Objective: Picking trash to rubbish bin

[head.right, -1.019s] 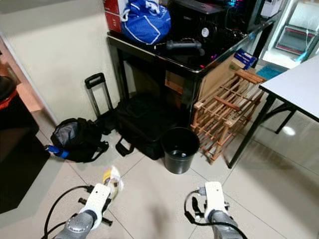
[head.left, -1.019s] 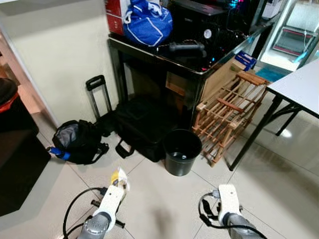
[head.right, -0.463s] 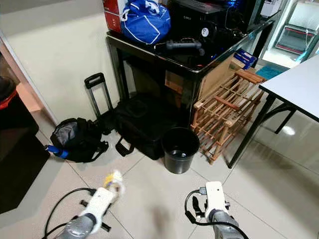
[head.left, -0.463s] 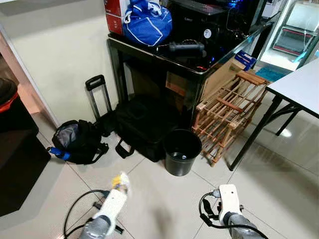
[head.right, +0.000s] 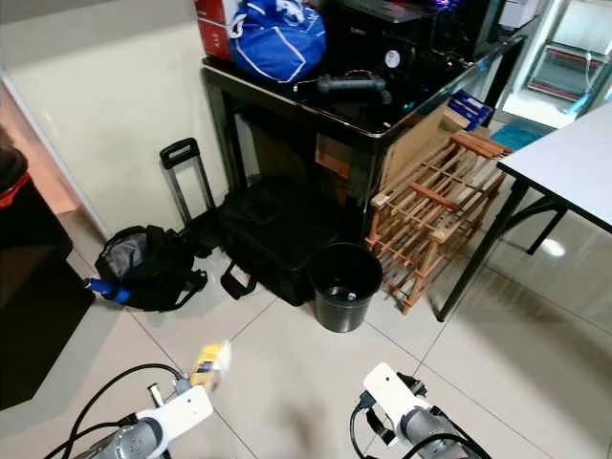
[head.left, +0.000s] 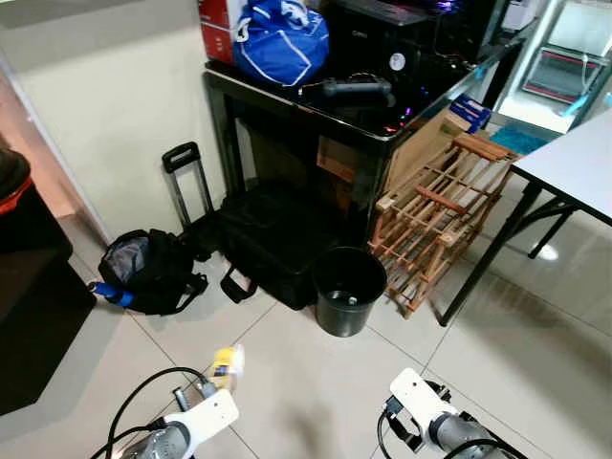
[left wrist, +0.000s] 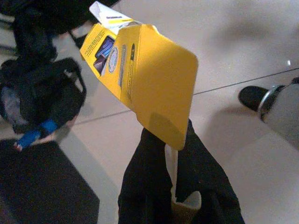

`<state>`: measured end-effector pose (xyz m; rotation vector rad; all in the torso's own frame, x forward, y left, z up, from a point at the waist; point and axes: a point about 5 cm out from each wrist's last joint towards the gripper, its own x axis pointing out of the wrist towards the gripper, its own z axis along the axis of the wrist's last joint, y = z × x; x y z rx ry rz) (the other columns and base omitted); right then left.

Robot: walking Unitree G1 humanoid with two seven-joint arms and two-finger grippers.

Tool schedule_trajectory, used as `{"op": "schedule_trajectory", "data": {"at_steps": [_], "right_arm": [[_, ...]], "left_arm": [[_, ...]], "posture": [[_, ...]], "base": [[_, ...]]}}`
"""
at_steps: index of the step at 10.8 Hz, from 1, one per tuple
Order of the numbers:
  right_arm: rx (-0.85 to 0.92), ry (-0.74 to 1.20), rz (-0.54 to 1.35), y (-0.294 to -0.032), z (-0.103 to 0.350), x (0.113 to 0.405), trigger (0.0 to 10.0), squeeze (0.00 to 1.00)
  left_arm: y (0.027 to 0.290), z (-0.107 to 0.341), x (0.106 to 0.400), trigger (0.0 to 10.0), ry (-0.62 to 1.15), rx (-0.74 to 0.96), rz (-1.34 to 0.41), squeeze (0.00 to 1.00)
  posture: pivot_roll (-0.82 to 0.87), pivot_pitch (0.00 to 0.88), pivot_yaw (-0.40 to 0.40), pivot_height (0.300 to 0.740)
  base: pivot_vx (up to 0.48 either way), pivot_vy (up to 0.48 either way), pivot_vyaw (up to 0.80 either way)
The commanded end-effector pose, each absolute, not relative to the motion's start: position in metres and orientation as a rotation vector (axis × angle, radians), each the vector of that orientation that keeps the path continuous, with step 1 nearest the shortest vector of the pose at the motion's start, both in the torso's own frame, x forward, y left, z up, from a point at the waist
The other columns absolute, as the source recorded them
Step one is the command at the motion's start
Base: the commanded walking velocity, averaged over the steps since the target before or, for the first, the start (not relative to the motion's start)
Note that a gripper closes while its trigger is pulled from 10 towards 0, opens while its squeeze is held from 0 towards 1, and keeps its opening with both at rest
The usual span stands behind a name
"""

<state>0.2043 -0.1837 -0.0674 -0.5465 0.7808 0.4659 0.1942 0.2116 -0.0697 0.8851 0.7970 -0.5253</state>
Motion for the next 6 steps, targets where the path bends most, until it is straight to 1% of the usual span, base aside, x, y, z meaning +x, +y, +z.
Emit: {"op": "schedule_trajectory", "data": {"at_steps": [1, 2, 3, 4, 5, 6], "right_arm": [[-0.516, 0.786, 0.409, -0.190, -0.065, 0.207, 10.0, 0.00], [-0.453, 0.784, 0.331, -0.195, -0.063, 0.212, 10.0, 0.00], [-0.305, 0.776, 0.181, -0.203, -0.057, 0.221, 10.0, 0.00], [-0.164, 0.760, 0.053, -0.209, -0.053, 0.228, 10.0, 0.00], [-0.117, 0.754, 0.020, -0.208, -0.053, 0.228, 10.0, 0.00], [-0.057, 0.758, -0.013, -0.206, -0.056, 0.223, 10.0, 0.00]], "left_arm": [[0.215, -0.066, 0.201, 10.0, 0.789, 0.866, -0.465, 0.00], [0.216, -0.064, 0.205, 10.0, 0.785, 0.834, -0.421, 0.00], [0.217, -0.061, 0.210, 10.0, 0.783, 0.758, -0.324, 0.00], [0.216, -0.058, 0.217, 10.0, 0.781, 0.575, -0.177, 0.00], [0.206, -0.056, 0.222, 10.0, 0.752, 0.416, -0.116, 0.00], [0.199, -0.055, 0.224, 10.0, 0.728, 0.344, -0.094, 0.00]], "posture": [[0.01, 0.017, 0.027, 0.740], [0.01, 0.021, 0.028, 0.740], [0.01, 0.025, 0.029, 0.740], [0.01, 0.028, 0.026, 0.740], [0.01, 0.031, 0.024, 0.740], [0.01, 0.033, 0.031, 0.740]], "base": [[0.000, 0.000, 0.00], [0.000, 0.000, 0.00], [0.000, 0.000, 0.00], [0.000, 0.000, 0.00], [0.000, 0.000, 0.00], [0.000, 0.000, 0.00]]}}
